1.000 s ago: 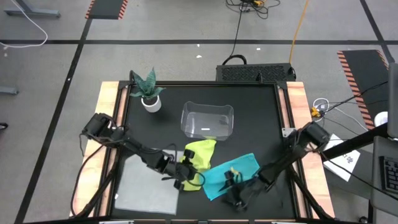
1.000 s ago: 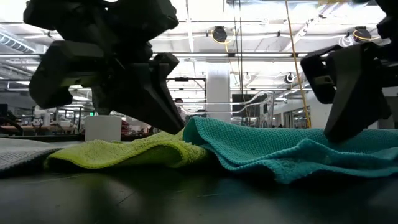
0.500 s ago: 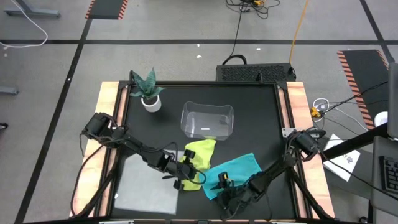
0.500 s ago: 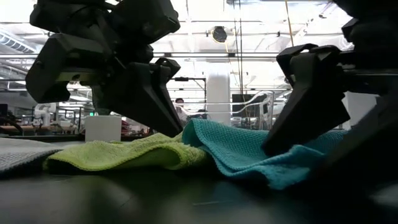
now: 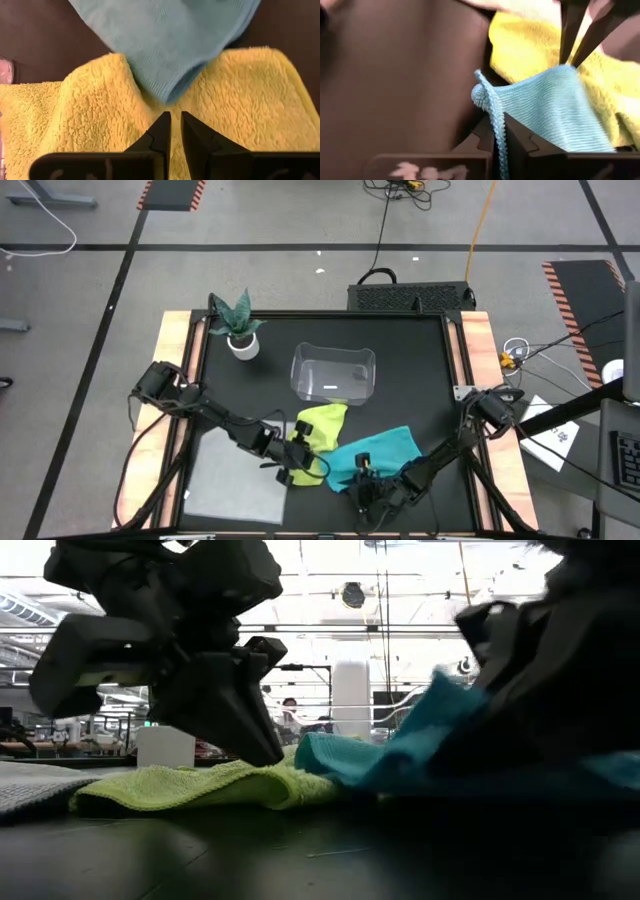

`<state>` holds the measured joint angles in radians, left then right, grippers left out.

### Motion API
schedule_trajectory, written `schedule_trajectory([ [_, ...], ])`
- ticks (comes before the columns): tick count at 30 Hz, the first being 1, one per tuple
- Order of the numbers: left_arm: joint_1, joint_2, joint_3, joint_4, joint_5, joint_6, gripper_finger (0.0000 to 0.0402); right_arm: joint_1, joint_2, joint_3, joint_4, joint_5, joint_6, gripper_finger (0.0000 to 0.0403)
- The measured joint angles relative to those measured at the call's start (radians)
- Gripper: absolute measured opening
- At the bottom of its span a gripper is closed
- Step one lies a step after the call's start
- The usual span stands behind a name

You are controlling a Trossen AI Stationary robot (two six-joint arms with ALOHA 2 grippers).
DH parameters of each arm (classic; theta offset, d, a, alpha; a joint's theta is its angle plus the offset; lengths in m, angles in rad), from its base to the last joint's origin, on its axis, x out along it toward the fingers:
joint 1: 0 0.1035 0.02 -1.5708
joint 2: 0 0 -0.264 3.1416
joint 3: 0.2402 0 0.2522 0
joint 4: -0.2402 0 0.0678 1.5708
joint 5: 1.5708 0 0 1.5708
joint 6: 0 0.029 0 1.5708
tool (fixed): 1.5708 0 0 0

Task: Fold microfiber towels
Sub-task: Fold the blue towel

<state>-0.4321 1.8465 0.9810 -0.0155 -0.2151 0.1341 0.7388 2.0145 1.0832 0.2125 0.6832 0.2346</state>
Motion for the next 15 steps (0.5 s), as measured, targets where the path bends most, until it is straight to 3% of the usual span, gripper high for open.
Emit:
schedule_trajectory([
  [4, -0.038, 0.000, 0.000, 0.008, -0.036, 0.054, 0.0047, 0.011, -0.042, 0.000, -0.004, 0.005, -0.012, 0.0012],
  [10, -0.143, 0.000, 0.011, 0.075, -0.268, 0.174, 0.0048, 0.015, -0.102, 0.000, -0.013, 0.018, -0.048, 0.0003],
  [15, -0.208, 0.000, 0.011, 0.147, -0.376, 0.203, 0.0091, 0.013, -0.143, 0.000, -0.035, 0.027, -0.067, 0.0003],
])
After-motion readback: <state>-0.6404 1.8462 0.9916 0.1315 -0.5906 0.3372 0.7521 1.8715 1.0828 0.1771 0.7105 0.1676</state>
